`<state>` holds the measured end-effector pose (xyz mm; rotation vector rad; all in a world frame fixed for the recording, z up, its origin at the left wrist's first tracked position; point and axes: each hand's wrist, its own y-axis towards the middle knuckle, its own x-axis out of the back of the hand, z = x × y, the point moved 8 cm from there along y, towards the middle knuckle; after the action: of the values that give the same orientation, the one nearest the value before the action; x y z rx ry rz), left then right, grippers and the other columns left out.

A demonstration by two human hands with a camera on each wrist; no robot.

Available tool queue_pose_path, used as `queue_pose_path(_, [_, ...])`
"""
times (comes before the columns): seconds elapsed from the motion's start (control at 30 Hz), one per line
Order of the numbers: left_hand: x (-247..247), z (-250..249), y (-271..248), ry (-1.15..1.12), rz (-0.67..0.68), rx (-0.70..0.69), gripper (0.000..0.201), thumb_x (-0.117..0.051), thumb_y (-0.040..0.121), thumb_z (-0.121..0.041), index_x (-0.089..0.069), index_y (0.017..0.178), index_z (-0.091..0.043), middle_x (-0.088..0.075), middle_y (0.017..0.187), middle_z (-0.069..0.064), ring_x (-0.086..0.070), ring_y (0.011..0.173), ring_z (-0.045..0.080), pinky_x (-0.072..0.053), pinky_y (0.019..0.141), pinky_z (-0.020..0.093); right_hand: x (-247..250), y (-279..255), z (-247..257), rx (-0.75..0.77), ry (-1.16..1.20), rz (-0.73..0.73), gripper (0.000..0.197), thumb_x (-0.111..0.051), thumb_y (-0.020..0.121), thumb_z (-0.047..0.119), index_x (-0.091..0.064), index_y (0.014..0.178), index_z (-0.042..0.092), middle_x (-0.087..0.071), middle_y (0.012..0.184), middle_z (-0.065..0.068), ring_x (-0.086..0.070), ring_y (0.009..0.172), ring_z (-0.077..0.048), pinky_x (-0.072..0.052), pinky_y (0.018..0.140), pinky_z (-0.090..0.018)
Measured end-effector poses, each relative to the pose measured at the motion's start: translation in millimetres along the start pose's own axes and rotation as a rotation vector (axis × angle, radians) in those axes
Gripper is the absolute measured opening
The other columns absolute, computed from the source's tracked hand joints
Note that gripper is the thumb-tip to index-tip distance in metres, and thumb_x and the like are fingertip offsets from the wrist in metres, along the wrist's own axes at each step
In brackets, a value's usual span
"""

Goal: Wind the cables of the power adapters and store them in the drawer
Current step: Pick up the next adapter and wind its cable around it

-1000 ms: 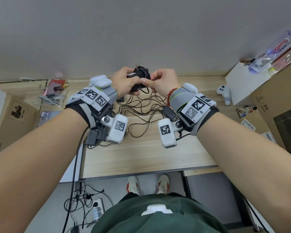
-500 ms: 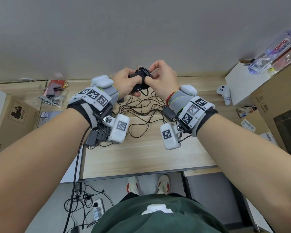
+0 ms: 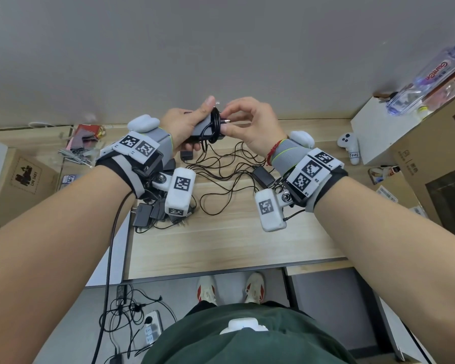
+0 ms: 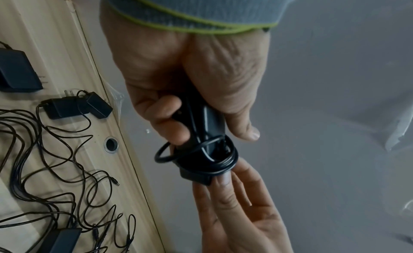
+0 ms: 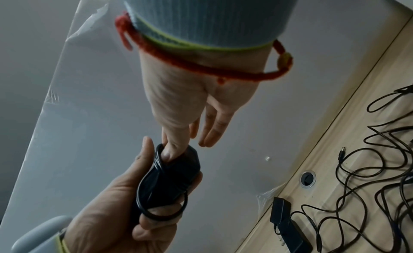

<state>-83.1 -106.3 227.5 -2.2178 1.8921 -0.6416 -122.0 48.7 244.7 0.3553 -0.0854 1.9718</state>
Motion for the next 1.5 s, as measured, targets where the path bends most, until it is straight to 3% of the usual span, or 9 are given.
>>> queue_pose_path(0.1, [-1, 0, -2, 0.038, 0.021, -0.013, 0.062, -0.066, 0.069, -0.075, -0.068, 0.08, -0.014, -0.067, 0.073, 0.01, -0.051, 0.039, 0.016, -0.033, 0.032, 0.016, -2, 3, -4, -0.016, 0.029, 0.031, 0.025, -0.075, 0.08, 0.003, -0.064, 0.082, 0.025, -0.068, 0.105, -0.007, -0.068, 0.09, -0.017, -0.057, 0.09, -0.035])
queue_pose_path(0.3, [-6, -2, -8, 0.064, 0.093, -0.066, 0.068, -0.073, 0.06, -0.069, -0.074, 0.101, -0.015, -0.074, 0.089, 0.016, -0.054, 0.043, 0.017, -0.037, 0.035, 0.018, 3, 5, -12, -0.068, 0.07, -0.01, 0.019, -0.059, 0.092, -0.001, -0.053, 0.089, 0.017, -0.068, 0.081, -0.009, -0.063, 0.079, -0.025, -0.055, 0.085, -0.052])
queue_pose_path(0.43, [-13, -2, -11, 0.111, 0.139, -0.093, 0.053, -0.077, 0.056, -0.059, -0.073, 0.096, -0.024, -0.072, 0.082, 0.016, -0.057, 0.044, 0.018, -0.039, 0.04, 0.019, 10, 6, -10, -0.081, 0.099, -0.063, 0.016, -0.052, 0.097, -0.001, -0.047, 0.094, 0.015, -0.071, 0.078, -0.005, -0.068, 0.072, -0.021, -0.061, 0.075, -0.042])
queue_pose_path(0.67, [-20, 3, -7, 0.228, 0.21, -0.1, 0.064, -0.082, 0.025, -0.078, -0.075, 0.08, -0.045, -0.076, 0.078, 0.005, -0.064, 0.053, 0.025, -0.045, 0.057, 0.028, 14, 4, -10, -0.068, -0.004, -0.105, 0.022, -0.05, 0.097, 0.007, -0.045, 0.09, 0.027, -0.07, 0.069, -0.003, -0.066, 0.061, -0.022, -0.055, 0.056, -0.035])
queue_pose_path(0.87, [-27, -3, -16, 0.299, 0.251, -0.12, 0.048, -0.083, 0.037, -0.068, -0.076, 0.075, -0.038, -0.07, 0.061, -0.005, -0.058, 0.046, 0.02, -0.044, 0.05, 0.025, 13, 0, -9, -0.069, -0.056, -0.119, 0.013, -0.052, 0.096, 0.007, -0.048, 0.098, 0.019, -0.066, 0.064, -0.002, -0.059, 0.05, -0.005, -0.043, 0.048, -0.014])
queue_pose_path(1.07, [-30, -4, -24, 0.366, 0.271, -0.127, 0.036, -0.087, 0.056, -0.045, -0.075, 0.082, -0.023, -0.066, 0.057, -0.005, -0.054, 0.042, 0.016, -0.044, 0.039, 0.021, 2, 2, -23, -0.241, 0.058, 0.134, 0.01, -0.056, 0.097, 0.006, -0.054, 0.093, 0.015, -0.064, 0.055, 0.007, -0.059, 0.054, -0.011, -0.052, 0.056, -0.027])
queue_pose_path(1.2, [-31, -6, -22, 0.379, 0.235, -0.135, 0.02, -0.085, 0.072, -0.028, -0.074, 0.082, -0.016, -0.064, 0.055, -0.005, -0.054, 0.04, 0.013, -0.043, 0.036, 0.021, -7, -5, -28, -0.336, 0.22, 0.25, 0.013, -0.05, 0.1, 0.008, -0.056, 0.091, 0.017, -0.06, 0.073, -0.001, -0.052, 0.063, -0.022, -0.052, 0.063, -0.032])
queue_pose_path(1.3, [-32, -8, -17, 0.376, 0.19, -0.143, 0.015, -0.08, 0.076, -0.02, -0.072, 0.084, -0.01, -0.063, 0.061, 0.0, -0.056, 0.045, 0.015, -0.05, 0.048, 0.028, -11, -13, -32, -0.381, 0.257, 0.253, 0.016, -0.045, 0.102, 0.016, -0.056, 0.093, 0.021, -0.056, 0.083, -0.006, -0.05, 0.062, -0.022, -0.053, 0.058, -0.029])
queue_pose_path(1.5, [-43, 1, -14, 0.354, 0.22, -0.133, 0.026, -0.085, 0.072, -0.023, -0.062, 0.082, -0.019, -0.062, 0.072, 0.004, -0.057, 0.051, 0.012, -0.05, 0.044, 0.021, -6, -27, -44, -0.391, 0.289, 0.178, 0.021, -0.042, 0.105, 0.027, -0.06, 0.098, 0.019, -0.053, 0.085, -0.014, -0.051, 0.059, -0.022, -0.054, 0.052, -0.026])
